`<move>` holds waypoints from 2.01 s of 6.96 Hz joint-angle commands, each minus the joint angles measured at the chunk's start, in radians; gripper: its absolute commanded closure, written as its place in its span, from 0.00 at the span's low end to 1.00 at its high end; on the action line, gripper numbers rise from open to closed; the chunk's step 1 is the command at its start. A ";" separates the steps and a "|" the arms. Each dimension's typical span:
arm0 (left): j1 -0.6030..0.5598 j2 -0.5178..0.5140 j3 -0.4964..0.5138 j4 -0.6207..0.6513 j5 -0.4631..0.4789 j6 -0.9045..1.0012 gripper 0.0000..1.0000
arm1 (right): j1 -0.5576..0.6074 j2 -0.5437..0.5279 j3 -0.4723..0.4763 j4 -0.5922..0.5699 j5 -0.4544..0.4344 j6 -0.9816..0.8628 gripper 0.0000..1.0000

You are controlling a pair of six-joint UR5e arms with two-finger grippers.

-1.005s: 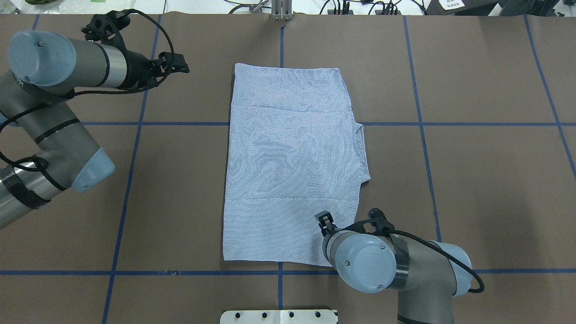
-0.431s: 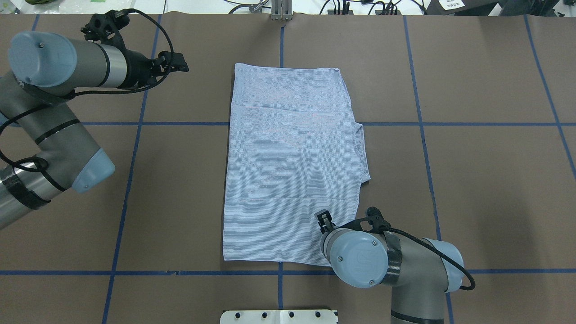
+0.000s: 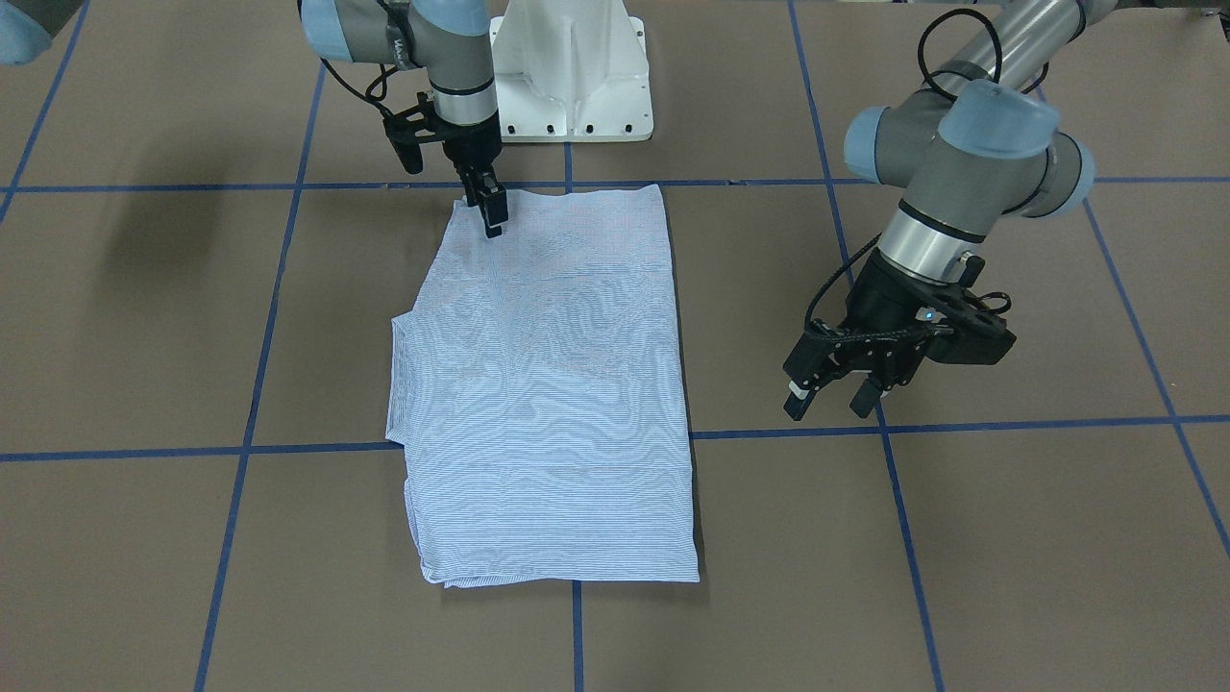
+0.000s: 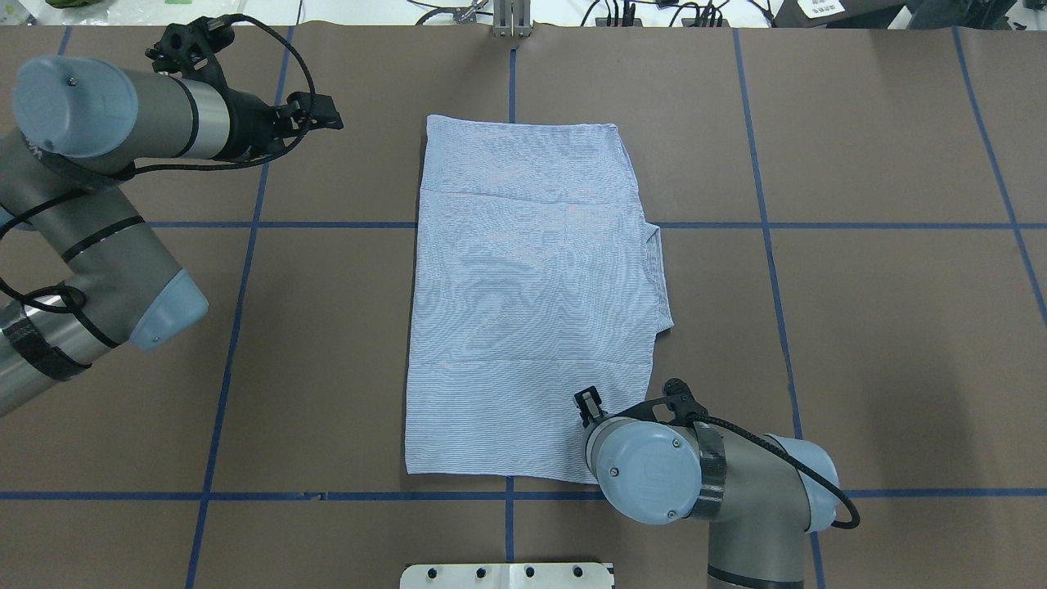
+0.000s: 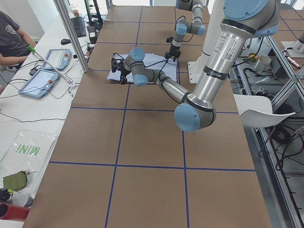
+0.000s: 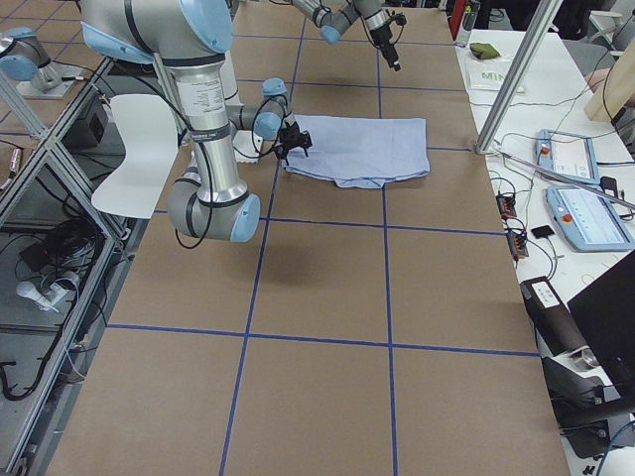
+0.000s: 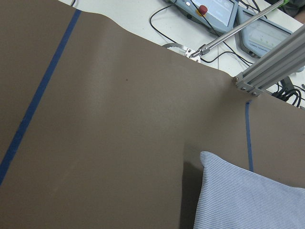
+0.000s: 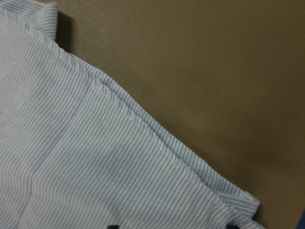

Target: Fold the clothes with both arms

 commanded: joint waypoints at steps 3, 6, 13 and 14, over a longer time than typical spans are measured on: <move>0.003 0.002 0.002 0.000 -0.001 -0.005 0.00 | 0.005 -0.011 0.039 -0.029 0.020 -0.006 0.41; 0.005 0.002 0.008 0.000 0.001 -0.017 0.00 | -0.016 -0.013 0.044 -0.049 0.014 -0.003 0.08; 0.005 0.002 0.002 0.000 0.001 -0.019 0.00 | -0.024 -0.009 0.021 -0.056 0.009 -0.014 0.17; 0.005 0.002 0.002 0.000 0.001 -0.019 0.00 | -0.024 -0.009 0.021 -0.056 0.011 -0.014 0.19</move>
